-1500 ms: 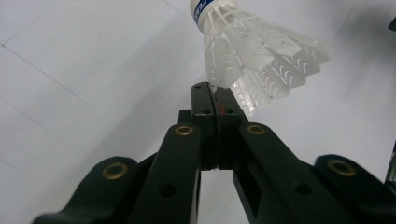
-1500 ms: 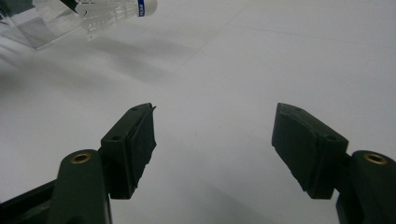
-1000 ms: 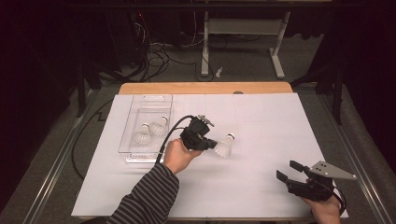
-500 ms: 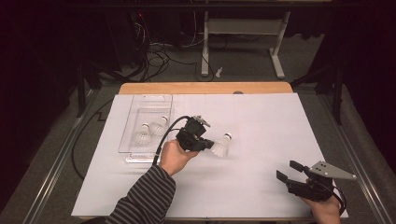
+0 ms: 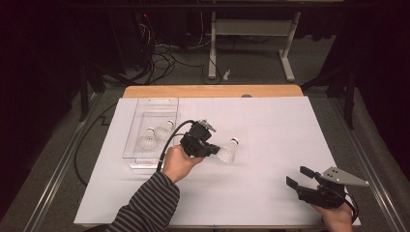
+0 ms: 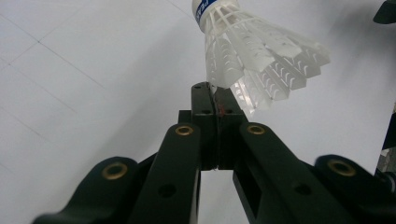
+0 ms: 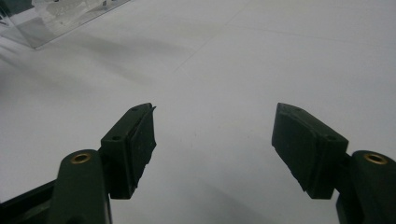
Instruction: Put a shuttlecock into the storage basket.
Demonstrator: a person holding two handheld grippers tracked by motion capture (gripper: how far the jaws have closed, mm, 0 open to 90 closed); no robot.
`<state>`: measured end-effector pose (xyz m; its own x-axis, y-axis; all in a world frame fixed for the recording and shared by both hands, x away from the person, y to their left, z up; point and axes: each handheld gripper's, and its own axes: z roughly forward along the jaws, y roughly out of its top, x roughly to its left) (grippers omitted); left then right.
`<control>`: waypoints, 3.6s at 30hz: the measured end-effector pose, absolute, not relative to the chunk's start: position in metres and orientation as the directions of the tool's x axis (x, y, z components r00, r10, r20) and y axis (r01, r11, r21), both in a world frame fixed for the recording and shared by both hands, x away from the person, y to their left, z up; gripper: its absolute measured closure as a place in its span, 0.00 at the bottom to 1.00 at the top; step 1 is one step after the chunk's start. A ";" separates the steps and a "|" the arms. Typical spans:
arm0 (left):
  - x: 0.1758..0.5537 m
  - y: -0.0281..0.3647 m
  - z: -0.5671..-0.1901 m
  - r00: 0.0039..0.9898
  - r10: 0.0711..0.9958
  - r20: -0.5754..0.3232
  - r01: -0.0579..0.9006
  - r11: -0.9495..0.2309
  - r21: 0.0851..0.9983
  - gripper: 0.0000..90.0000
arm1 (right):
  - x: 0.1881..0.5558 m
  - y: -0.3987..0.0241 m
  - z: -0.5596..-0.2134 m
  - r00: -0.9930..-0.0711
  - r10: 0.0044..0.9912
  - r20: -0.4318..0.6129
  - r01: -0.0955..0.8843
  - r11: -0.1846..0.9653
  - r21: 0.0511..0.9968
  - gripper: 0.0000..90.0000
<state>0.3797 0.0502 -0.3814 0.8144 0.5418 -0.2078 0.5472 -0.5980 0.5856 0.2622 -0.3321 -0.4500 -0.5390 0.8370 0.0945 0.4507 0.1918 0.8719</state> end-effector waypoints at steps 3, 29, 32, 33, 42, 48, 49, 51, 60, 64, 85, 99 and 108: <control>0.379 0.051 -0.380 0.817 0.540 -0.201 0.543 -0.603 0.585 1.00 | 0.262 -0.332 -0.450 -0.540 0.837 0.094 0.449 0.192 0.873 0.34; 0.370 0.063 -0.376 0.820 0.544 -0.178 0.529 -0.600 0.600 1.00 | 0.262 -0.332 -0.450 -0.538 0.838 0.092 0.448 0.192 0.873 0.34; 0.369 0.064 -0.374 0.820 0.545 -0.176 0.528 -0.599 0.603 1.00 | 0.262 -0.332 -0.450 -0.538 0.838 0.094 0.449 0.191 0.873 0.34; 0.368 0.065 -0.374 0.820 0.545 -0.176 0.527 -0.598 0.603 1.00 | 0.262 -0.332 -0.450 -0.538 0.838 0.093 0.449 0.191 0.873 0.34; 0.366 0.069 -0.371 0.817 0.550 -0.174 0.528 -0.591 0.610 1.00 | 0.262 -0.332 -0.450 -0.538 0.838 0.095 0.450 0.190 0.872 0.34; 0.364 0.071 -0.370 0.815 0.552 -0.174 0.528 -0.586 0.614 1.00 | 0.262 -0.332 -0.450 -0.537 0.838 0.095 0.450 0.189 0.873 0.34; 0.364 0.072 -0.369 0.814 0.553 -0.175 0.529 -0.584 0.616 1.00 | 0.262 -0.332 -0.450 -0.538 0.838 0.095 0.450 0.190 0.873 0.34; 0.363 0.073 -0.369 0.813 0.554 -0.177 0.531 -0.581 0.617 1.00 | 0.262 -0.332 -0.450 -0.538 0.838 0.095 0.450 0.190 0.873 0.34; 0.361 0.080 -0.367 0.806 0.565 -0.176 0.536 -0.573 0.620 1.00 | 0.262 -0.332 -0.450 -0.539 0.837 0.094 0.450 0.191 0.873 0.34; 0.360 0.084 -0.366 0.799 0.574 -0.177 0.542 -0.562 0.625 1.00 | 0.262 -0.332 -0.450 -0.538 0.838 0.095 0.450 0.190 0.872 0.34; 0.355 0.103 -0.359 0.783 0.601 -0.162 0.548 -0.543 0.636 1.00 | 0.262 -0.332 -0.450 -0.538 0.838 0.094 0.449 0.191 0.873 0.34; 0.352 0.114 -0.355 0.770 0.619 -0.156 0.554 -0.526 0.645 1.00 | 0.262 -0.332 -0.450 -0.538 0.838 0.093 0.448 0.191 0.873 0.34; 0.351 0.123 -0.354 0.758 0.634 -0.153 0.560 -0.514 0.649 1.00 | 0.262 -0.332 -0.450 -0.538 0.838 0.094 0.450 0.190 0.873 0.34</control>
